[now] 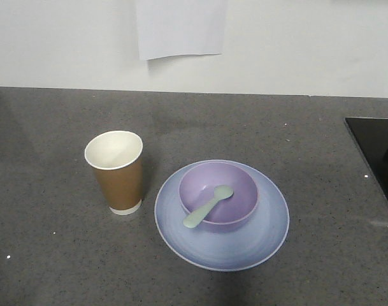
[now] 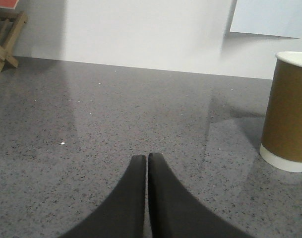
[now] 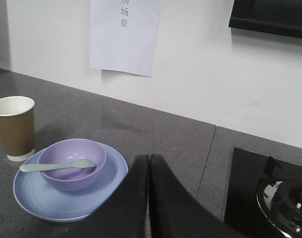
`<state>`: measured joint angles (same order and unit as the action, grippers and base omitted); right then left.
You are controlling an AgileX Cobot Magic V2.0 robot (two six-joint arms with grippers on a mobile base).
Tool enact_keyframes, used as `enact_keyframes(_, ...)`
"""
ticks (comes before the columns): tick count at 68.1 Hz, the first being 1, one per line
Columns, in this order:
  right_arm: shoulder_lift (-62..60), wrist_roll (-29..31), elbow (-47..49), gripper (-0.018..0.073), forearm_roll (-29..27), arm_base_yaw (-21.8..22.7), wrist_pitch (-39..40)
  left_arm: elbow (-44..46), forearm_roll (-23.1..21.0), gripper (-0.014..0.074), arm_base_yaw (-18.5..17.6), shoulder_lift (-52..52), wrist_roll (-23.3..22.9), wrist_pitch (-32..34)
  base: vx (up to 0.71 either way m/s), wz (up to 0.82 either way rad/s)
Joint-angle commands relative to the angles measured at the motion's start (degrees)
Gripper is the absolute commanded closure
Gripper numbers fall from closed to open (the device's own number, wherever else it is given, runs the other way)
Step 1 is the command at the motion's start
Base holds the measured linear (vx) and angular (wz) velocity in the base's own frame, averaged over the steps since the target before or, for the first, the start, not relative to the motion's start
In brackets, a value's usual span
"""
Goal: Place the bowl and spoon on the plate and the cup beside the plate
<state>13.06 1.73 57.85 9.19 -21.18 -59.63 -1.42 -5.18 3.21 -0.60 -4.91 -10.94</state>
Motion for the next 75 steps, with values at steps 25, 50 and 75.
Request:
enact_keyframes(25,1.55,0.19,0.88,0.0564,0.56,0.12,4.04,-1.73,-0.61,0.0603,-0.47,-1.02,-0.55,3.95,0.00,0.00)
enact_keyframes(50,2.24,0.07,-9.32,0.0564,7.11,0.12,10.12,-1.73,-0.61,0.0603,-0.47,-1.02,-0.55,3.95,0.00,0.00)
enact_keyframes(75,2.24,-18.95,-35.45,0.0564,14.89,0.19,46.62,-1.73,-0.55,0.0603,-0.47,-1.02,-0.55,3.95,0.00,0.00)
